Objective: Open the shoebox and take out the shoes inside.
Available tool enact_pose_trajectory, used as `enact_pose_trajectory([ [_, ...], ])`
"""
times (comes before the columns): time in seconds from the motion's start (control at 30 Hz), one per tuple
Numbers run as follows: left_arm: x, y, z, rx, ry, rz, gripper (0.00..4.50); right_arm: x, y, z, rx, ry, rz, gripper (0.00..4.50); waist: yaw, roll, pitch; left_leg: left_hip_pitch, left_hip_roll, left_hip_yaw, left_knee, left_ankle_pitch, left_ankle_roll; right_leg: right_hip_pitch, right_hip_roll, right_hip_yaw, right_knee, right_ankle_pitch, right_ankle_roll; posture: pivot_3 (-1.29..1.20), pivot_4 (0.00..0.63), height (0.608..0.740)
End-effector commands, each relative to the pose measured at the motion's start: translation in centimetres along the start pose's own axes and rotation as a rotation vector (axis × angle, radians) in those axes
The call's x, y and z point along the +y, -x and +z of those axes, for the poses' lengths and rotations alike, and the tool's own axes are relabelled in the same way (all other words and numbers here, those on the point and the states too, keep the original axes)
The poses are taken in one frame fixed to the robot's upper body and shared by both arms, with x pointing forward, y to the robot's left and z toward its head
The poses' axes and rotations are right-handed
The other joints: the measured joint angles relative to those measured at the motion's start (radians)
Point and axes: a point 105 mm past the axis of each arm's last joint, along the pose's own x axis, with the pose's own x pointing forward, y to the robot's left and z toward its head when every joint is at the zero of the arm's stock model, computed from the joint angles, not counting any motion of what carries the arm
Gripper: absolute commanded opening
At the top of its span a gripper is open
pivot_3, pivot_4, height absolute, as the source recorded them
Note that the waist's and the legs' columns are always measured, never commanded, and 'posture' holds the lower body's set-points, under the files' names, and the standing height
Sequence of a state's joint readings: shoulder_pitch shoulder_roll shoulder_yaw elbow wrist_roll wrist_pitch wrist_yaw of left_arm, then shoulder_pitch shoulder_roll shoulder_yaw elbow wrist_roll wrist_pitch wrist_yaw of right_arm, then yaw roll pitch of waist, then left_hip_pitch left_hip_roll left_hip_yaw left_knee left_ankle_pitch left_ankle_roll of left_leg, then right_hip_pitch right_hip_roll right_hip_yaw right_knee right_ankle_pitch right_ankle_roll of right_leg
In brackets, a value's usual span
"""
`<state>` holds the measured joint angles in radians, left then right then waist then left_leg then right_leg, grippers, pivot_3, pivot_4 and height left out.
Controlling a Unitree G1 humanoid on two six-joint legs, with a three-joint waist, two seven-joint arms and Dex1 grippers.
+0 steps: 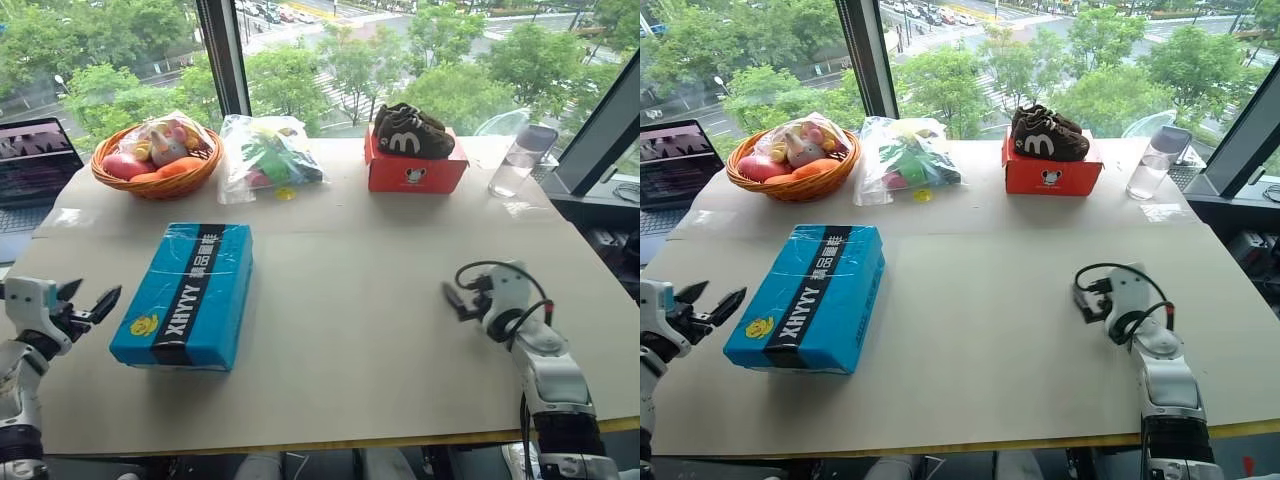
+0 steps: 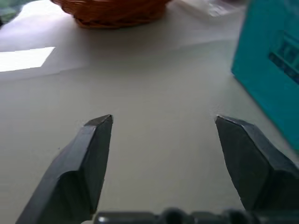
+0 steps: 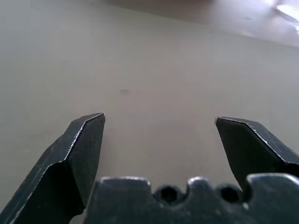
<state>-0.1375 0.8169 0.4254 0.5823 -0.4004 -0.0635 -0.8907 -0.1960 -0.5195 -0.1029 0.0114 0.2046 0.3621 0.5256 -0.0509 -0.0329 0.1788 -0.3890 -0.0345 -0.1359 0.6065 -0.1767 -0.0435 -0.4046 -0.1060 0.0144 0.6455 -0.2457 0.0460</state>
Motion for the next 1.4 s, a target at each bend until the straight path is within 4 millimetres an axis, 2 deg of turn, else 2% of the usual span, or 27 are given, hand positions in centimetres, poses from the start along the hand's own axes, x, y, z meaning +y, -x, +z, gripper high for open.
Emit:
enact_pose_trajectory([
  [0.03,-2.0,1.0,0.4,0.069,-0.100,-0.231,2.27,6.5,1.6,2.6,-0.038,0.068,0.427,3.04,0.001,0.001,0.001,0.000,0.000,0.000,0.000,0.000,0.000,0.000,0.000,0.000,0.000,0.000,0.000,0.00,0.150,0.740],
  [0.13,-2.0,1.6,0.8,0.095,-0.113,-0.286,1.36,8.5,2.2,3.8,-0.049,0.098,0.570,2.10,0.006,0.000,0.002,-0.002,0.001,0.000,0.000,0.000,0.000,-0.001,0.000,-0.001,-0.001,0.000,0.000,0.00,0.150,0.740],
  [0.17,-1.9,1.6,0.8,0.106,-0.120,-0.293,0.92,9.1,2.2,4.2,-0.055,0.118,0.603,1.66,0.008,0.000,0.002,-0.002,0.001,0.000,0.001,0.000,0.000,-0.001,0.000,-0.001,-0.001,0.000,0.000,0.00,0.150,0.740],
  [0.23,-1.6,1.8,1.1,0.127,-0.143,-0.314,0.23,10.7,1.6,5.3,-0.083,0.156,0.660,1.01,0.010,0.000,0.002,-0.002,0.002,0.000,0.002,0.000,0.000,-0.001,0.000,-0.001,-0.001,0.000,0.000,0.00,0.150,0.740],
  [0.27,-1.5,1.8,1.3,0.130,-0.148,-0.317,0.00,11.5,1.2,5.8,-0.097,0.165,0.684,0.64,0.010,0.000,0.002,-0.002,0.002,0.000,0.002,0.000,0.000,-0.001,0.000,-0.001,-0.001,0.000,0.000,0.00,0.150,0.740],
  [0.33,-1.2,1.5,1.7,0.134,-0.159,-0.318,0.00,12.8,0.6,6.4,-0.118,0.184,0.723,0.03,0.010,0.001,0.002,-0.002,0.003,0.000,0.002,0.000,0.000,-0.001,0.000,-0.002,-0.001,-0.001,-0.002,0.00,0.150,0.740],
  [0.5,-1.6,0.3,2.0,0.163,-0.204,-0.347,0.00,15.9,-2.7,6.5,-0.093,0.238,0.731,0.03,0.011,0.000,0.002,-0.004,0.002,0.000,0.000,0.000,0.000,-0.005,0.000,-0.002,-0.002,0.000,0.000,0.00,0.150,0.740],
  [0.63,-3.6,-1.3,2.1,0.173,-0.246,-0.414,0.00,19.1,-4.6,6.6,-0.094,0.272,0.768,0.03,0.007,0.000,0.002,-0.014,0.001,0.001,0.002,0.000,0.000,-0.017,0.000,-0.001,0.002,0.002,-0.001,0.00,0.150,0.740],
  [0.7,-4.9,-1.9,2.4,0.165,-0.255,-0.460,0.00,19.9,-5.5,6.4,-0.087,0.290,0.762,0.03,0.007,0.000,0.002,-0.015,0.002,0.001,0.002,0.000,0.000,-0.018,0.002,-0.001,0.003,0.007,-0.008,0.00,0.150,0.740],
  [0.77,-6.3,-2.6,2.9,0.145,-0.277,-0.504,0.00,19.9,-7.1,7.2,-0.096,0.256,0.690,0.03,0.006,0.000,0.002,-0.015,0.002,0.001,0.003,0.000,0.000,-0.018,0.003,-0.001,0.002,0.007,-0.007,0.00,0.150,0.740],
  [0.87,-7.9,-3.2,3.4,0.122,-0.300,-0.549,0.00,20.0,-8.5,8.1,-0.114,0.225,0.632,0.03,0.009,0.000,0.002,-0.013,0.006,0.001,0.004,0.001,-0.001,-0.017,0.007,0.000,0.002,0.007,-0.005,0.00,0.150,0.740],
  [1.0,-11.5,-4.2,3.7,0.100,-0.382,-0.662,0.00,18.7,-9.8,10.0,-0.163,0.110,0.526,0.03,0.012,0.001,0.002,-0.013,0.011,0.001,0.004,0.001,-0.002,-0.017,0.013,0.000,0.002,0.009,-0.009,0.00,0.150,0.740],
  [1.13,-13.2,-5.4,4.1,0.067,-0.392,-0.690,0.00,17.6,-9.2,9.6,-0.159,0.101,0.516,0.03,0.012,0.001,0.002,-0.012,0.012,0.001,0.004,0.002,-0.003,-0.017,0.014,0.000,0.002,0.009,-0.010,0.00,0.150,0.740],
  [1.27,-16.0,-8.3,4.9,-0.001,-0.412,-0.728,0.00,13.9,-7.8,8.2,-0.126,0.108,0.440,0.03,0.033,0.001,0.002,-0.013,0.012,0.001,0.006,0.002,-0.003,-0.016,0.014,0.000,0.003,0.009,-0.009,0.00,0.150,0.740],
  [1.4,-17.6,-10.5,5.4,-0.037,-0.420,-0.747,0.00,11.6,-6.5,7.3,-0.095,0.120,0.382,0.03,0.032,0.001,0.002,-0.013,0.012,0.002,0.009,0.002,-0.003,-0.016,0.014,0.000,0.003,0.010,-0.009,0.00,0.150,0.740],
])
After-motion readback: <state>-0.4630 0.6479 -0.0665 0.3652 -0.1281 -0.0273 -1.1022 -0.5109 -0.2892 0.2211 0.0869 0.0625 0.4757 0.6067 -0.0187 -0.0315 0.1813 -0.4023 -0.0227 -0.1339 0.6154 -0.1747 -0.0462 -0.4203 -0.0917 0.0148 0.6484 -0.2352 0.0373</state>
